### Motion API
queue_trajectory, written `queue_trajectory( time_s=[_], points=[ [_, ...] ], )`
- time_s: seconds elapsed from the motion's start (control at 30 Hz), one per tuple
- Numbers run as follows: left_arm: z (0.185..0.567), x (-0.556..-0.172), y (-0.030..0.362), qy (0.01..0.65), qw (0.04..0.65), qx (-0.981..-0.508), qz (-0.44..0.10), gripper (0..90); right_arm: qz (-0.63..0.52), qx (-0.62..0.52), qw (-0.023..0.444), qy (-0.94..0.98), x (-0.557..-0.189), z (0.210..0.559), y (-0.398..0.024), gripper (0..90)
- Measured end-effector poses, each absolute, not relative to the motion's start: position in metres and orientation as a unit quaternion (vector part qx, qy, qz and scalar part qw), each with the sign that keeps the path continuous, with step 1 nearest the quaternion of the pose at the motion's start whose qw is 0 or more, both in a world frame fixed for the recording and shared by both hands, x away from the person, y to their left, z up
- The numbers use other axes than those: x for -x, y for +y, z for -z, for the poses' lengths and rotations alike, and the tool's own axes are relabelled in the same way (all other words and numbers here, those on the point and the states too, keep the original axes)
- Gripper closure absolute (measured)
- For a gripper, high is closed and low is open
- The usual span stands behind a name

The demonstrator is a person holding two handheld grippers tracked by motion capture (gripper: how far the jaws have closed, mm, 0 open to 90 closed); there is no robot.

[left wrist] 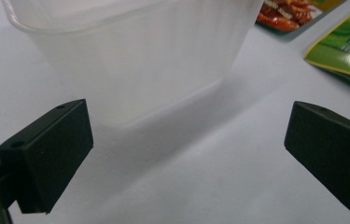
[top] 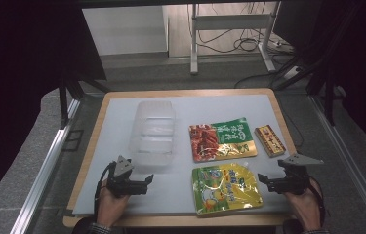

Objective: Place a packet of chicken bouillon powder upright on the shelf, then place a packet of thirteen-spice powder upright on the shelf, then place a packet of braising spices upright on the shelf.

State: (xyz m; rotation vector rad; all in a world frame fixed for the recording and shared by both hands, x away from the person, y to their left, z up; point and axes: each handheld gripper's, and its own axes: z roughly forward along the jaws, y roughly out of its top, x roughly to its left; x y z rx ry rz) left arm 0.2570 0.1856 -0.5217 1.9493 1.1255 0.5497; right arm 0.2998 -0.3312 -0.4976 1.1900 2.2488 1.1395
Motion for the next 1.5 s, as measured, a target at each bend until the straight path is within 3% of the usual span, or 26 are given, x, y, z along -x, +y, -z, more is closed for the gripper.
queue_trajectory(
  time_s=[0.43, 1.03, 1.5],
  points=[
    [0.524, -0.258, 0.179, 0.44, 0.368, -0.789, -0.218, 0.3, -0.387, -0.413, 0.173, 0.806, -0.301, 0.499, -0.329, 0.0],
    [0.519, -0.256, 0.169, 0.422, 0.392, -0.795, -0.19, 0.1, -0.39, -0.411, 0.175, 0.805, -0.301, 0.497, -0.331, 0.0],
    [0.514, -0.253, 0.148, 0.382, 0.404, -0.814, -0.168, 18.8, -0.381, -0.417, 0.18, 0.805, -0.3, 0.496, -0.335, 0.4]
  ],
)
